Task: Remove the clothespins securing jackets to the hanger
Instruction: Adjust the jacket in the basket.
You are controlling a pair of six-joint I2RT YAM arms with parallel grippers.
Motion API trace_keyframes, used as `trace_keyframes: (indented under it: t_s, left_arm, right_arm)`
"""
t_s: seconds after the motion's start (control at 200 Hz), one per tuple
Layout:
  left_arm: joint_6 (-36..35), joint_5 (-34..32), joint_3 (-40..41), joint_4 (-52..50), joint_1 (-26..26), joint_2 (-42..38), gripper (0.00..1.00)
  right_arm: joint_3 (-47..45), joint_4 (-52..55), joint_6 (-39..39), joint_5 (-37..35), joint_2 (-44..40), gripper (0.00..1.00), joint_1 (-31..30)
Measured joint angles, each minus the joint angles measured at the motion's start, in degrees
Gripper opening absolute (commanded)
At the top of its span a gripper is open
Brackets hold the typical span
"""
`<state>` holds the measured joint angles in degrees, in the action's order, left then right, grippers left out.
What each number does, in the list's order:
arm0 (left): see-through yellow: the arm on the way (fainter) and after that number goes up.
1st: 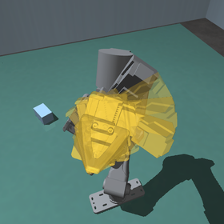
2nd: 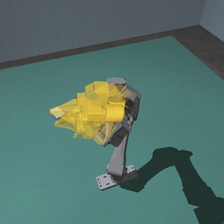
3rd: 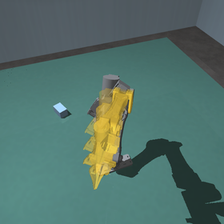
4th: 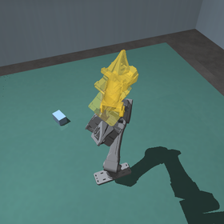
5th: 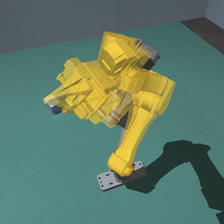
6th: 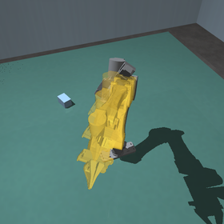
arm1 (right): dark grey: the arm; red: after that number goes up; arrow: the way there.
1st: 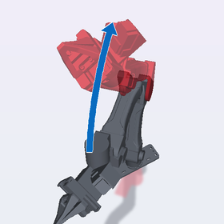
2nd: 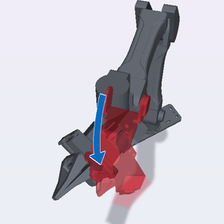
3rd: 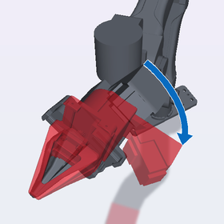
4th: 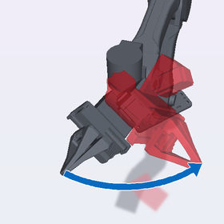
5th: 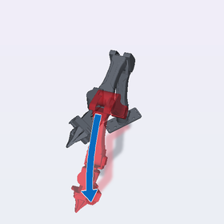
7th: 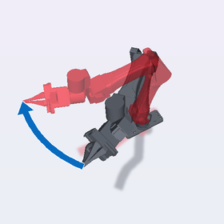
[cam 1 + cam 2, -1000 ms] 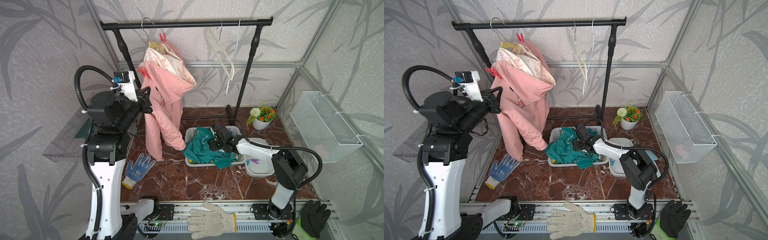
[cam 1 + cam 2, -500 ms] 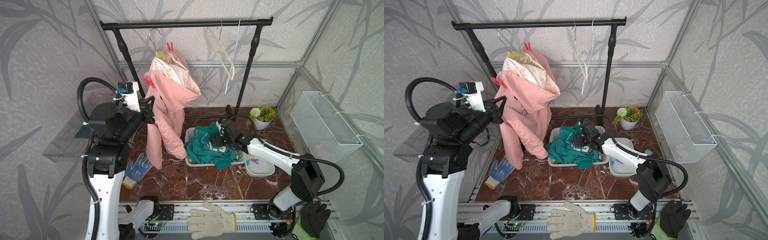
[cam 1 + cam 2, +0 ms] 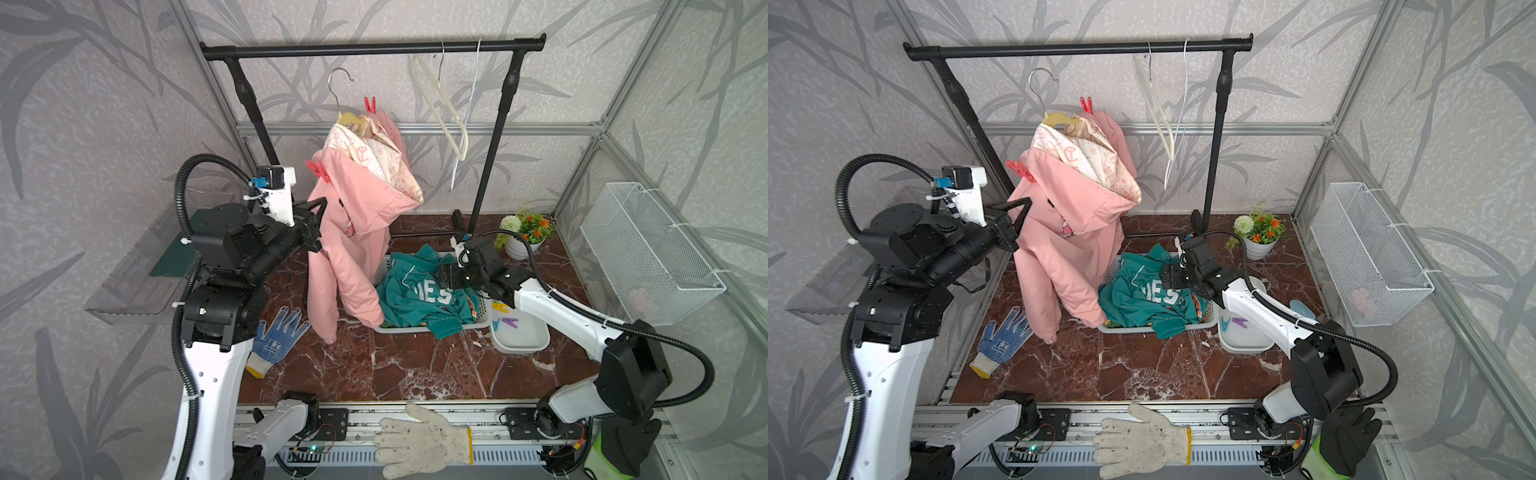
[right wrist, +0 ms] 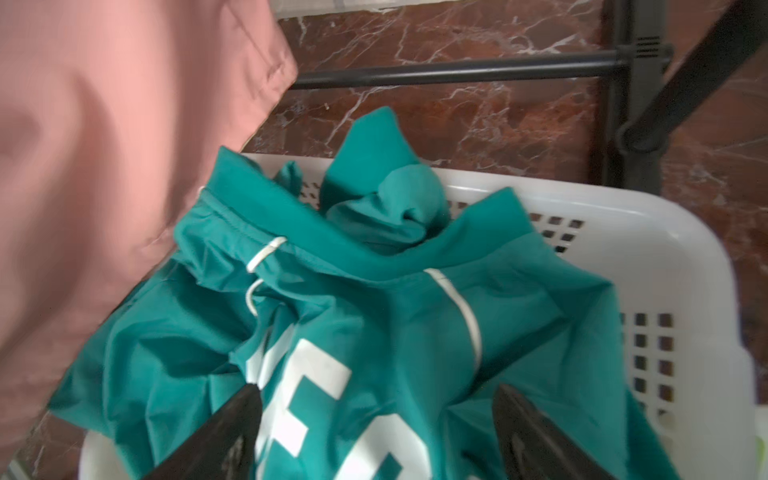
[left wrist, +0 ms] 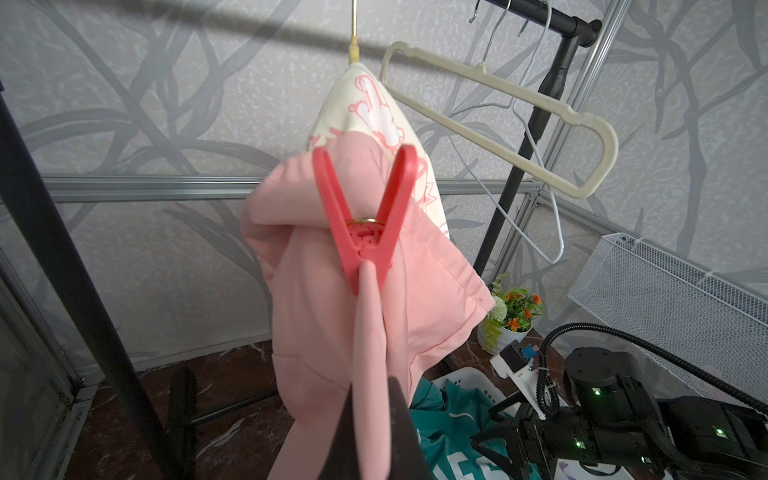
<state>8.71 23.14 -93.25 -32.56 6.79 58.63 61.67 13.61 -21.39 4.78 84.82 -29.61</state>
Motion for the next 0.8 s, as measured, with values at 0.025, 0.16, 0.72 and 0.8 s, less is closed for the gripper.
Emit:
trace_keyframes:
  t_s: [0.025, 0.16, 0.72, 0.8]
  left_arm:
    - [0.2, 0.4, 0.0, 0.0, 0.0, -0.1, 0.00]
    - [1.3, 2.4, -0.4, -0.4, 0.3, -0.6, 0.00]
    - [6.4, 7.4, -2.2, -1.1, 0.4, -3.3, 0.00]
    - [6.8, 7.7, -2.4, -1.2, 0.4, -3.4, 0.00]
  right_arm:
    - [-0.5, -0.5, 0.3, 0.5, 0.0, 0.87, 1.0]
    - [-1.4, -3.3, 2.7, 3.7, 0.2, 0.87, 5.7]
    - [0.4, -25.9, 14.5, 7.8, 10.6, 0.89, 6.6]
    - [0.4, -30.5, 15.3, 7.7, 11.6, 0.89, 6.0]
